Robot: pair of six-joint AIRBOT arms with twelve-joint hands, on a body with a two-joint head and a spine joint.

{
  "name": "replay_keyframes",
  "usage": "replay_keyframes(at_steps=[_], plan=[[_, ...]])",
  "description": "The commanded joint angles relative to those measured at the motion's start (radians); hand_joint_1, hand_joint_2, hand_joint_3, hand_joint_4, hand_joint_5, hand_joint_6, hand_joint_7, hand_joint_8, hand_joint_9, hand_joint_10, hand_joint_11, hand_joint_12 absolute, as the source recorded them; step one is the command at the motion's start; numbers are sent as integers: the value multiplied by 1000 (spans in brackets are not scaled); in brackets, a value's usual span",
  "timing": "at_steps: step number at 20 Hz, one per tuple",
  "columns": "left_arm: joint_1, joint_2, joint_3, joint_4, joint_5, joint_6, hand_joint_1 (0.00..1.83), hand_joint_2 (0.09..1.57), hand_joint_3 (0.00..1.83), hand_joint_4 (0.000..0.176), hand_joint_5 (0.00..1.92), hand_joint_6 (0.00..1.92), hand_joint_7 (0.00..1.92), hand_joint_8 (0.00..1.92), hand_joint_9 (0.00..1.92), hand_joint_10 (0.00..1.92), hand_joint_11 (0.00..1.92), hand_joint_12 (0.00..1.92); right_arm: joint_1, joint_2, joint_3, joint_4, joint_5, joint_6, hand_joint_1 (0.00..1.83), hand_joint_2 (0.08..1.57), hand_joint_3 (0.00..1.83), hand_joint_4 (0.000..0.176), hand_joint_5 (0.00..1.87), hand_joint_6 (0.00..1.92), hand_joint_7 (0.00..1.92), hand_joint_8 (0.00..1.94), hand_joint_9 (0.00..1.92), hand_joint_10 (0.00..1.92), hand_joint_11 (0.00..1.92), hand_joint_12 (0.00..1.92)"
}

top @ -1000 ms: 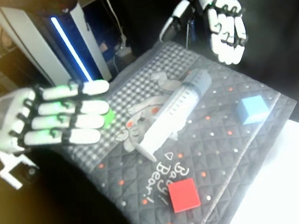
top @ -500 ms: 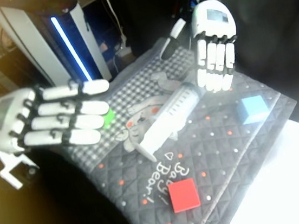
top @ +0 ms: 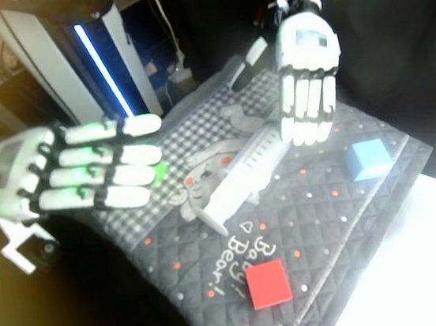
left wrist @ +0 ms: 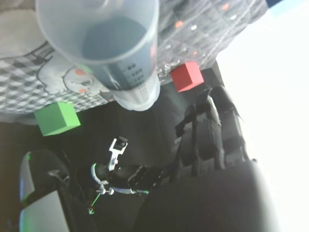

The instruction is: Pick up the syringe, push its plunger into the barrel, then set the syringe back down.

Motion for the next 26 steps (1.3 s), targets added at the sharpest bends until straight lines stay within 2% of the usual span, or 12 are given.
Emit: replay_keyframes(at_steps=[1,2,5,6,8,9,14,16,17,18,23,26], plan=[[-4,-8,9,-28,-50,-32,662,670,0,0,0,0,193,4,214,14,25,518,11,5,-1,21,124,5,644,641,12,58,19,1,82,0,95,10,53,127],[7,-25,25,-28,-47,-40,652,669,0,0,0,0,191,0,252,0,3,653,12,4,-1,21,124,5,646,637,7,61,28,4,83,2,105,11,70,130],[17,-35,30,-6,-34,-41,641,677,0,0,0,0,193,0,252,0,0,753,14,2,-1,20,124,5,601,620,0,52,41,8,119,14,119,13,115,145],[17,-38,28,12,-25,-43,652,675,0,0,0,0,195,0,248,0,0,793,14,2,-1,20,124,5,603,617,0,61,42,6,120,12,104,5,105,138],[16,-46,33,66,-16,-88,620,655,0,8,0,0,186,0,245,1,5,861,14,2,-1,20,124,6,615,617,0,55,43,5,117,8,108,6,97,133],[16,-51,36,88,-12,-106,647,651,0,0,0,0,207,1,267,4,0,958,14,2,-1,20,124,6,617,624,1,42,39,3,116,5,121,9,93,129],[22,-66,39,138,10,-121,656,652,1,12,0,0,204,6,268,11,0,955,15,2,-1,20,124,8,601,630,3,45,35,0,124,5,107,0,103,131],[22,-72,42,152,21,-121,690,645,0,9,27,5,223,7,277,9,0,923,15,2,-1,20,124,8,600,616,0,39,34,0,127,4,108,1,110,131],[22,-75,45,153,24,-121,656,649,0,18,8,2,214,1,289,8,0,963,15,2,-1,20,124,8,598,629,3,32,37,1,126,3,106,0,110,131],[23,-83,52,153,27,-122,650,649,0,0,14,0,220,0,332,8,17,1042,15,2,-1,20,124,8,586,631,3,38,40,3,125,2,113,3,120,134],[27,-112,79,165,49,-122,688,614,0,15,23,8,210,7,333,3,0,1092,16,2,-1,19,124,8,585,639,5,22,42,2,134,4,120,6,127,135],[29,-136,101,214,61,-170,672,616,0,7,30,6,210,2,333,0,0,1094,16,2,-1,17,124,8,594,639,3,26,42,1,140,5,129,7,120,132]])
